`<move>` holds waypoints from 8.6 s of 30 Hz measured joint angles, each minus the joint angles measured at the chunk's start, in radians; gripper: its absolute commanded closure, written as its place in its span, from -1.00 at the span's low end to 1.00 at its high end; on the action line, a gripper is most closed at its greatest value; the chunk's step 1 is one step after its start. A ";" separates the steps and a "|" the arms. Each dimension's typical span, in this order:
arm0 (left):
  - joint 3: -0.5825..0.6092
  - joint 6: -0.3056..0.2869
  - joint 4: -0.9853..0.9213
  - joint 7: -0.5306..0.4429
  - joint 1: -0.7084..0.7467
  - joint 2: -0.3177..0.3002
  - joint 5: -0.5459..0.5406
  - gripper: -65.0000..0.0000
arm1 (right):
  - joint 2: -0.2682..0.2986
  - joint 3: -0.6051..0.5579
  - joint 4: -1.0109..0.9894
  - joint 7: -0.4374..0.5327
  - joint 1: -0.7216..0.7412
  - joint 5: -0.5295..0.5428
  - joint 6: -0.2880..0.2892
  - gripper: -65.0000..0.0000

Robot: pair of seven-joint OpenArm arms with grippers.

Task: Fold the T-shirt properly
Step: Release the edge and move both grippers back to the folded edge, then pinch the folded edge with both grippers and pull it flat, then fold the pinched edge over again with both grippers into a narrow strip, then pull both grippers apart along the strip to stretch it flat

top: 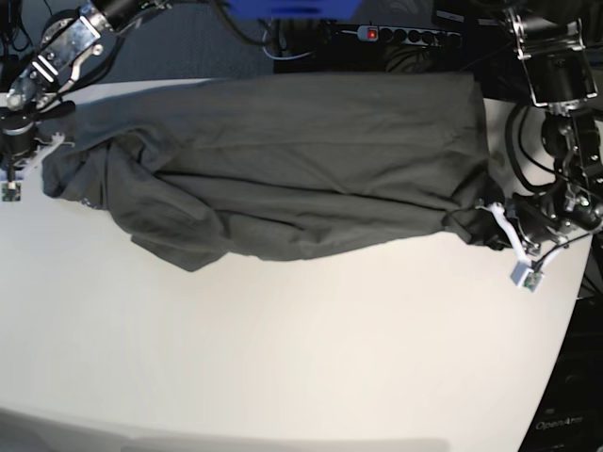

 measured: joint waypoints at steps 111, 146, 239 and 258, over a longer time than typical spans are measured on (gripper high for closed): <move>0.060 0.000 0.001 -0.070 0.092 0.153 0.105 0.92 | -0.008 -0.261 -0.303 -0.425 0.202 0.245 -0.003 0.86; 0.145 0.000 -0.005 -0.056 -0.096 0.183 0.116 0.92 | 0.203 -0.261 -0.589 -0.373 0.578 0.243 0.001 0.98; 0.116 -0.006 0.460 -0.116 0.150 0.096 0.101 0.92 | 0.150 0.010 -0.092 -0.174 0.181 0.244 0.004 0.98; 0.013 -0.007 0.491 -0.127 0.274 0.105 0.091 0.92 | 0.118 0.130 -0.098 -0.174 0.127 0.271 0.005 0.98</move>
